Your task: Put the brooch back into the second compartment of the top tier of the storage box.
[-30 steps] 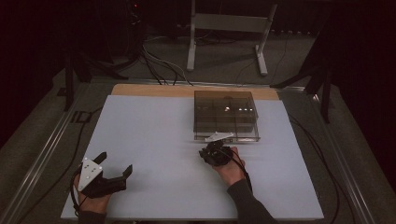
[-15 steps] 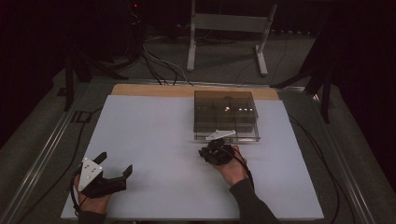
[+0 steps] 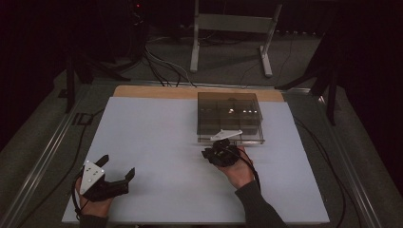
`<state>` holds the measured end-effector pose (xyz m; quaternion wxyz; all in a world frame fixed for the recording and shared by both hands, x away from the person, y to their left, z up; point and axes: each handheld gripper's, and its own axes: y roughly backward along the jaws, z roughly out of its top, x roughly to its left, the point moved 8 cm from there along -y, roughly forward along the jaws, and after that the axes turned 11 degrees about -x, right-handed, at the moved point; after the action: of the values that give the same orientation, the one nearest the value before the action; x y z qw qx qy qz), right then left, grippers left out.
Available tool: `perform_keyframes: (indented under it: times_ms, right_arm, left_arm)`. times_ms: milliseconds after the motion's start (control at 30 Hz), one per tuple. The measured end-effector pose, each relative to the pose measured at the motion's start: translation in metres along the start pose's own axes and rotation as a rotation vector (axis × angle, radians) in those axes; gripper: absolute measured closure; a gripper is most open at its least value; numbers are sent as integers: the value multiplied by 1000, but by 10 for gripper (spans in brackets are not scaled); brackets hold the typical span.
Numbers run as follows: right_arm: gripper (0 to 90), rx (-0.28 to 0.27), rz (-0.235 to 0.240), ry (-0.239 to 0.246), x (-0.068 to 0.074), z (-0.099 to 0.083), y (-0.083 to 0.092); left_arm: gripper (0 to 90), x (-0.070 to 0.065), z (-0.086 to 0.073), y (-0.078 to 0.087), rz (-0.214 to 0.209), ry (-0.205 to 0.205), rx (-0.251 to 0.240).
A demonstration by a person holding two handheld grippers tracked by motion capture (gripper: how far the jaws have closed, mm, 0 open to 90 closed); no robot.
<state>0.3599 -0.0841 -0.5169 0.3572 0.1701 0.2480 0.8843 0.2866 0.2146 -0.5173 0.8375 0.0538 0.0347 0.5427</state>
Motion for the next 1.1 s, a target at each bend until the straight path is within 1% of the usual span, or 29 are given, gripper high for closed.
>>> perform_keyframes:
  times_ms: [333,400,733,967,1100]
  right_arm:
    - [794,-17,7,16,2,15,9]
    - [794,-24,16,12,2,18,11]
    - [793,-43,23,-1,2,28,18]
    - [794,-56,19,-6,0,33,22]
    - [793,-53,16,2,-1,37,23]
  left_arm:
    - [3,0,-1,0,0,-3,3]
    - [3,0,-1,0,1,-2,3]
    - [3,0,-1,-1,0,-2,4]
    - [3,0,-1,-1,0,-4,6]
    - [3,0,-1,-1,0,-4,6]
